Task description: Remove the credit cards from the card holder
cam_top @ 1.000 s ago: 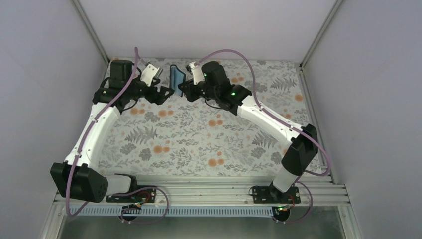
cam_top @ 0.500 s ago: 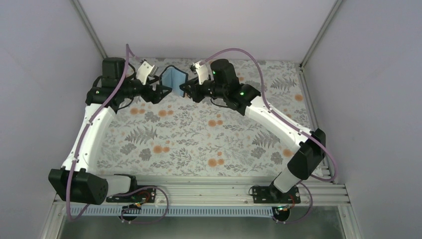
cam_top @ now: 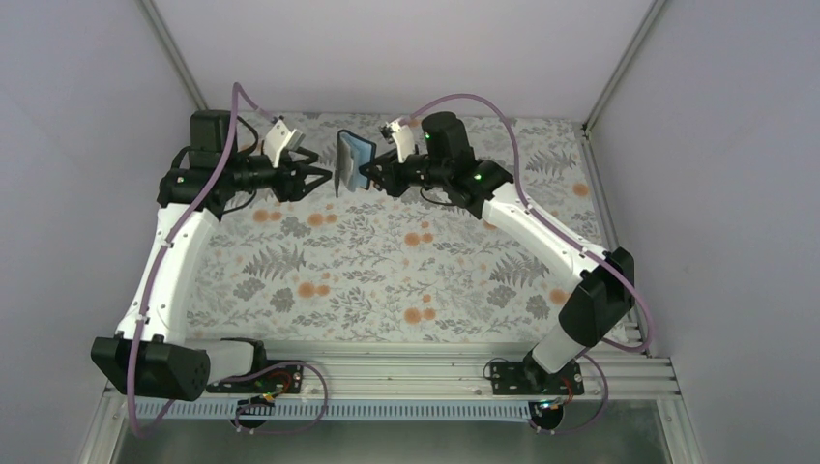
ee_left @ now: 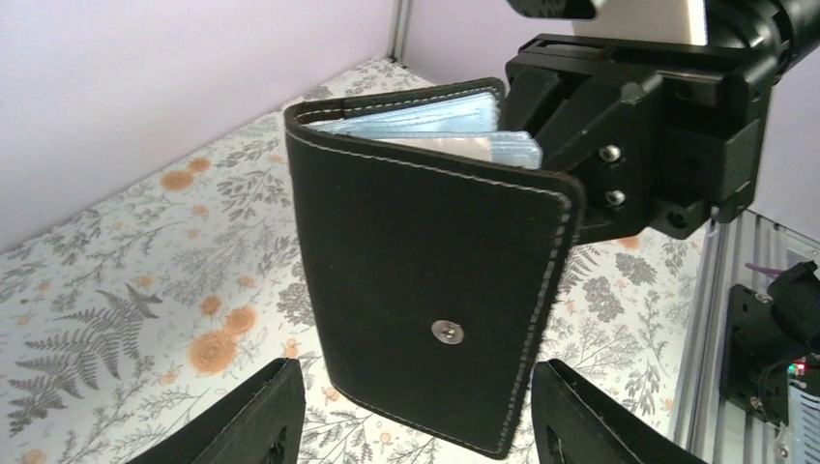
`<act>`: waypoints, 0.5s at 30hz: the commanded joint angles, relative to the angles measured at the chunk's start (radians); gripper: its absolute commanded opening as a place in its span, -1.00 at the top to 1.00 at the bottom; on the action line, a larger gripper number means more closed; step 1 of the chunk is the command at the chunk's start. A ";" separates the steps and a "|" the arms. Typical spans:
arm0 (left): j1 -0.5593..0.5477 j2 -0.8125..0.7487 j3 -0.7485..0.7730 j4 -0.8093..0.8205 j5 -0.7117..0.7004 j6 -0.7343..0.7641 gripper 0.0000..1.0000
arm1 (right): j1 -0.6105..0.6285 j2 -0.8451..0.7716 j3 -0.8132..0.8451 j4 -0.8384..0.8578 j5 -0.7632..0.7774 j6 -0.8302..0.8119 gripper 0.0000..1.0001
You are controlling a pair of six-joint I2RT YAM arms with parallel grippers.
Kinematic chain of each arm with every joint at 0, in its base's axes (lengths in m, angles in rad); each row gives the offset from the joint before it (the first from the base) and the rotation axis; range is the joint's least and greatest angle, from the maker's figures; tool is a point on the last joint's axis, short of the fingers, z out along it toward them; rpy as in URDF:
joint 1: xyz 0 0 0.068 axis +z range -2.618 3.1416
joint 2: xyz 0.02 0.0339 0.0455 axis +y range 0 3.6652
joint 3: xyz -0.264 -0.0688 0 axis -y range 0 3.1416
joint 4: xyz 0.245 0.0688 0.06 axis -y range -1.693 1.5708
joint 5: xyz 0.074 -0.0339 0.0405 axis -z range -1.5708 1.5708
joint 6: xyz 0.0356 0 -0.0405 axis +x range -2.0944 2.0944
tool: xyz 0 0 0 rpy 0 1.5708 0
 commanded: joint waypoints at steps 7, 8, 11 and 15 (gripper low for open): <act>0.006 0.001 -0.037 0.064 -0.051 -0.059 -0.70 | -0.003 -0.014 0.003 0.098 -0.059 0.086 0.92; 0.005 0.001 -0.039 0.071 -0.063 -0.068 -0.71 | -0.002 -0.007 0.009 0.093 -0.037 0.105 0.92; 0.003 0.004 -0.050 0.090 -0.099 -0.088 -0.75 | 0.007 0.005 0.015 0.088 0.041 0.150 0.92; -0.007 0.008 -0.058 0.105 -0.124 -0.098 -0.98 | 0.039 0.020 0.036 0.068 0.137 0.159 0.92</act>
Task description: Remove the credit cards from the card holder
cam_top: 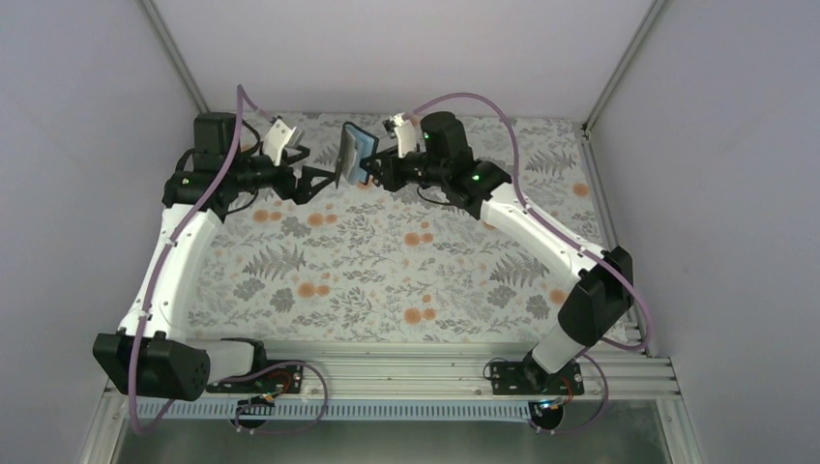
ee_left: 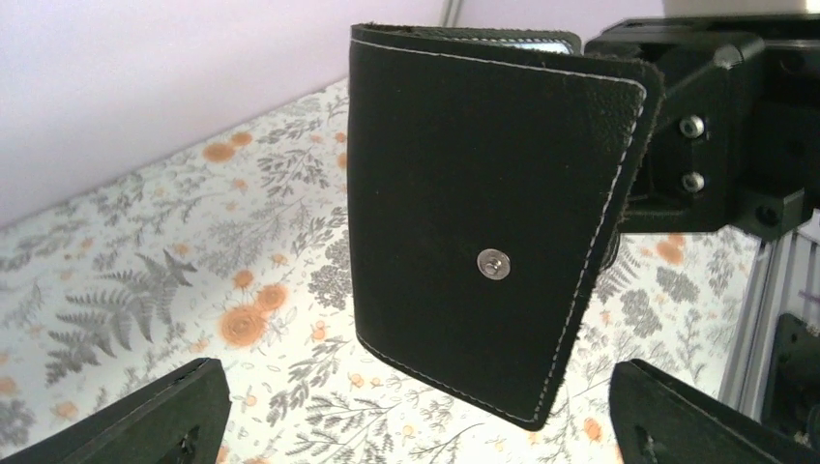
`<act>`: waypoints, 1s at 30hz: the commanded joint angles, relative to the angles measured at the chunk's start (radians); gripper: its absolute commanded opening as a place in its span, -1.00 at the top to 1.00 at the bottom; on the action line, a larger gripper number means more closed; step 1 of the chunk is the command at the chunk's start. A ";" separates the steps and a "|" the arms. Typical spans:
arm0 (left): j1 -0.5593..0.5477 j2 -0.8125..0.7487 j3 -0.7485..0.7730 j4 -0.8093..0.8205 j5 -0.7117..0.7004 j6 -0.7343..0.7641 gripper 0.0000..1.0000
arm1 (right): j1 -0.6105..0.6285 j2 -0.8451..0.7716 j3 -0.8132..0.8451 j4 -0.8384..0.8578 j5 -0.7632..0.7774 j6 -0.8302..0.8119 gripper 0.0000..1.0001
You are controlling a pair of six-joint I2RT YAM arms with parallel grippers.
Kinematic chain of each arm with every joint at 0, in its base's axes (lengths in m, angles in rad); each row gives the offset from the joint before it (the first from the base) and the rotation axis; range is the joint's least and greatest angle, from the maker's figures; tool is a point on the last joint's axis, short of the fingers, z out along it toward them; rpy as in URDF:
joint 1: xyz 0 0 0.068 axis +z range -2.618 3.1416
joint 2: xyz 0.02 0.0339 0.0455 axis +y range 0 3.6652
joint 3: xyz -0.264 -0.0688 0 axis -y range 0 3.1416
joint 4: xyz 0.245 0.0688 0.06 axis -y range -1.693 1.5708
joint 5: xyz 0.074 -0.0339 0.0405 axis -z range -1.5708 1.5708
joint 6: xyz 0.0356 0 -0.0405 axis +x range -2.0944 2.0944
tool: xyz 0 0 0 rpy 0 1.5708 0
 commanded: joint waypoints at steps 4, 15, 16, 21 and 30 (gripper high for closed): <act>-0.017 0.018 -0.020 0.053 -0.042 -0.043 -1.00 | 0.061 0.036 0.086 -0.001 0.098 0.025 0.92; -0.030 0.021 -0.027 0.068 -0.154 -0.049 -1.00 | 0.095 0.074 0.125 -0.011 0.061 -0.015 0.92; -0.029 0.022 -0.027 0.069 -0.178 -0.050 -0.99 | 0.095 0.071 0.123 -0.007 0.046 -0.022 0.92; -0.030 0.023 -0.044 0.097 -0.288 -0.064 -0.83 | 0.095 0.055 0.112 0.003 0.030 -0.031 0.92; -0.028 0.015 -0.038 0.089 -0.313 -0.056 -0.75 | 0.088 0.051 0.112 0.017 -0.151 -0.079 0.92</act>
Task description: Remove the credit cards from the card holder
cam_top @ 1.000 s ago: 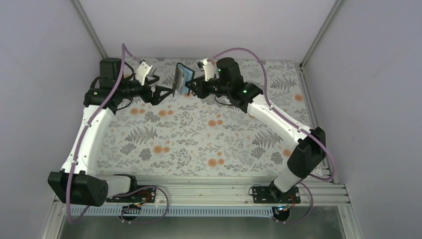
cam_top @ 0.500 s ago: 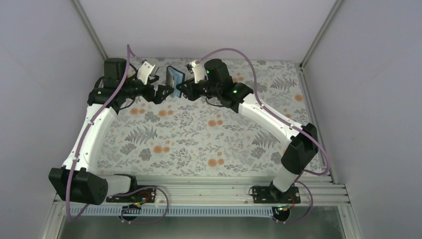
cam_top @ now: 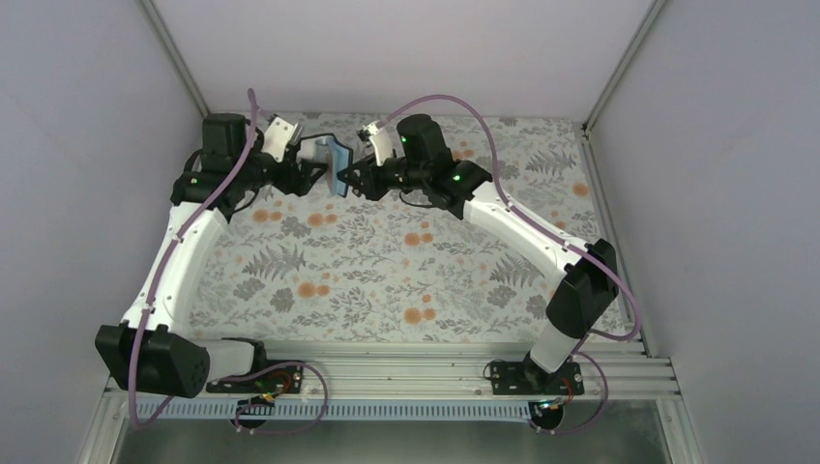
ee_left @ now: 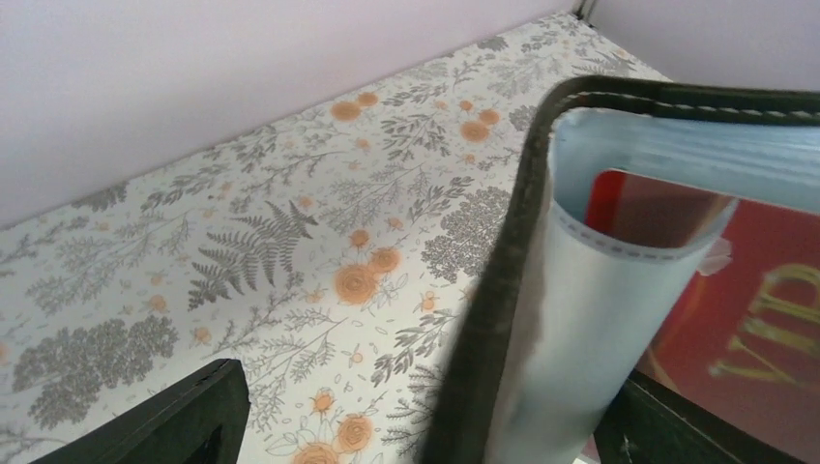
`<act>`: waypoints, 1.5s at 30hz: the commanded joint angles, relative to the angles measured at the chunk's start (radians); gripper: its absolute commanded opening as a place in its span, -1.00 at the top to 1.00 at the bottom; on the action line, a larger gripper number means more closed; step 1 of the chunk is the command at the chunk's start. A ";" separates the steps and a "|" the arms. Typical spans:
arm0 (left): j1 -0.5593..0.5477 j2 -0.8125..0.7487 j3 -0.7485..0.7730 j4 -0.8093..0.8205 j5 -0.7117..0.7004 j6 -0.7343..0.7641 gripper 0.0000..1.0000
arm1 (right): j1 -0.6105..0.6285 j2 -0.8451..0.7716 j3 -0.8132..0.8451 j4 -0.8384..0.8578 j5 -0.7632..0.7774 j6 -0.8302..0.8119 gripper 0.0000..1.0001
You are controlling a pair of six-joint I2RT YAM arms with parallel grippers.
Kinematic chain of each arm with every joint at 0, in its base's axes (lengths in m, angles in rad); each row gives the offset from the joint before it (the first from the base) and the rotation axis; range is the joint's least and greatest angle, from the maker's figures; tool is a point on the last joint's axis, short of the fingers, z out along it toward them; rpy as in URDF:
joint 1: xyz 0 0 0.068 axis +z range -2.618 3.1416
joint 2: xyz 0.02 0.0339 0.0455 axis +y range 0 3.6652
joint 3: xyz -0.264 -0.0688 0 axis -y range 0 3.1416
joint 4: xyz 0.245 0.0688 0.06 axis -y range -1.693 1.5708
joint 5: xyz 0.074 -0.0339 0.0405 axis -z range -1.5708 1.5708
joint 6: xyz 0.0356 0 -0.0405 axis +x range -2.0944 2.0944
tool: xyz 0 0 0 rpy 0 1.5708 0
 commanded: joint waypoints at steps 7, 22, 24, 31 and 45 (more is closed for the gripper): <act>0.011 -0.013 0.031 -0.034 0.116 0.034 -0.03 | -0.036 -0.062 -0.008 0.037 -0.172 -0.091 0.92; 0.027 -0.018 0.034 -0.062 0.216 0.053 0.95 | -0.118 -0.104 -0.118 0.130 -0.237 -0.115 -0.36; 0.028 -0.016 0.033 -0.061 0.206 0.053 0.95 | -0.115 -0.096 -0.125 0.161 -0.297 -0.116 -0.74; 0.028 -0.014 0.040 -0.072 0.255 0.060 0.95 | -0.079 -0.062 -0.123 0.241 -0.290 -0.106 -0.96; 0.035 -0.018 0.049 -0.073 0.301 0.061 0.86 | -0.106 -0.075 -0.158 0.232 -0.277 -0.118 0.92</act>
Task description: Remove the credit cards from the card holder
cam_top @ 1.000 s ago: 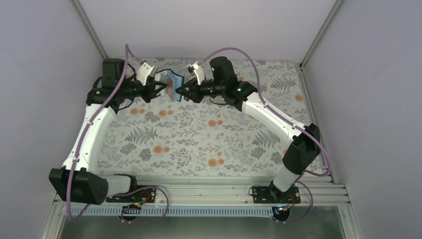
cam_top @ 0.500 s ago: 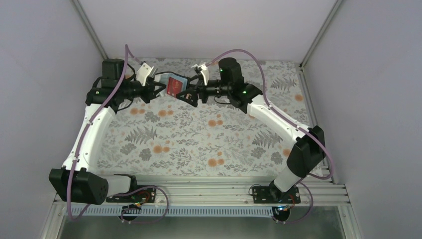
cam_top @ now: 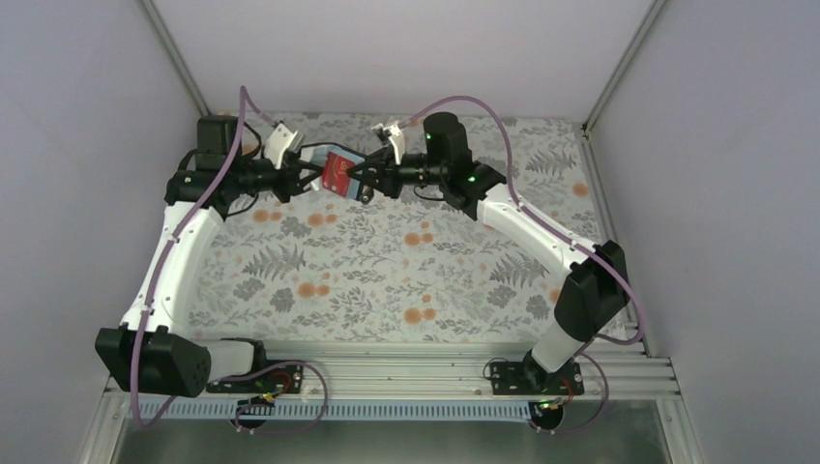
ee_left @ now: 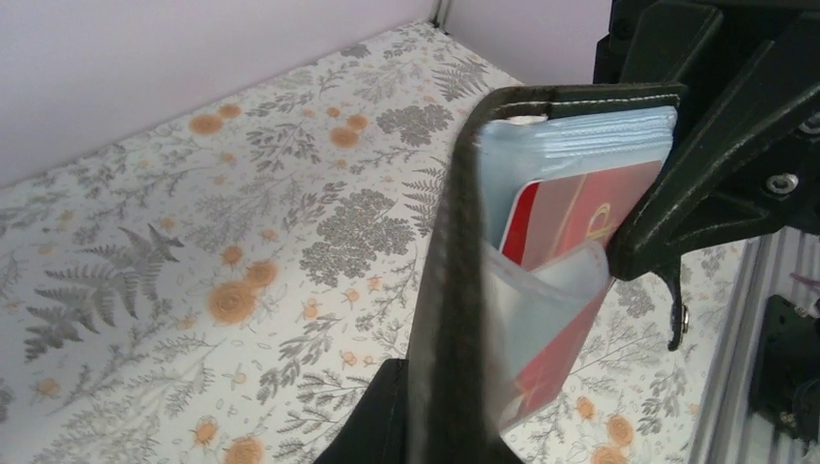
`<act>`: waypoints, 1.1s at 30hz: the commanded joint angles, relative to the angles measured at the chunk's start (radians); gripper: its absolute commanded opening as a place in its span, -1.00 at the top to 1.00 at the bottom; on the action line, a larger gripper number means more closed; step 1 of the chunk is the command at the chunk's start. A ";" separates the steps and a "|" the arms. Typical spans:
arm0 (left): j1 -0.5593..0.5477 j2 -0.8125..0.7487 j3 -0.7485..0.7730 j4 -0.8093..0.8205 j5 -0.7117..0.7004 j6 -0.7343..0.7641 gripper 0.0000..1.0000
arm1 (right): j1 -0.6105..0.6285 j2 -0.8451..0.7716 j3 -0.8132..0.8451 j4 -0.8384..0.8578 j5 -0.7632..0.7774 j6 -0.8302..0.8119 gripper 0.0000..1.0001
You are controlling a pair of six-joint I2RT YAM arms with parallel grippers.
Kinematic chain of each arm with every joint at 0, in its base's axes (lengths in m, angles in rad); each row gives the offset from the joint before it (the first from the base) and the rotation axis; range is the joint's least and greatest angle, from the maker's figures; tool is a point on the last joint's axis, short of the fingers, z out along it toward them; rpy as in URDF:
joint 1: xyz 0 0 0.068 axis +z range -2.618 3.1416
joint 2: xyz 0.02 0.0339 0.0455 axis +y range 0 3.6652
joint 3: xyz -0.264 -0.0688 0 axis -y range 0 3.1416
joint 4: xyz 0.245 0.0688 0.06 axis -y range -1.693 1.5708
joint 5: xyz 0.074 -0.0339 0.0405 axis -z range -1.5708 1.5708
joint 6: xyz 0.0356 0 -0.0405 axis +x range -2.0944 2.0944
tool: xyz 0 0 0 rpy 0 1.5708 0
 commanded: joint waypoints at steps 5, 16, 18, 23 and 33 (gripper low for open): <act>0.016 -0.019 0.017 0.069 -0.151 -0.057 0.23 | -0.032 -0.057 -0.027 -0.070 0.051 -0.015 0.92; 0.097 -0.035 0.020 0.092 -0.201 -0.118 0.10 | -0.069 -0.106 0.005 -0.285 0.080 -0.062 0.92; 0.114 -0.038 0.031 0.092 -0.127 -0.127 0.10 | -0.087 -0.094 0.013 -0.310 0.102 -0.043 0.91; 0.112 -0.043 0.031 0.087 0.164 -0.125 0.09 | -0.090 0.003 0.122 -0.446 0.448 0.076 0.92; -0.103 0.038 -0.051 0.153 0.215 -0.162 0.13 | 0.034 0.205 0.300 -0.450 0.523 0.129 0.92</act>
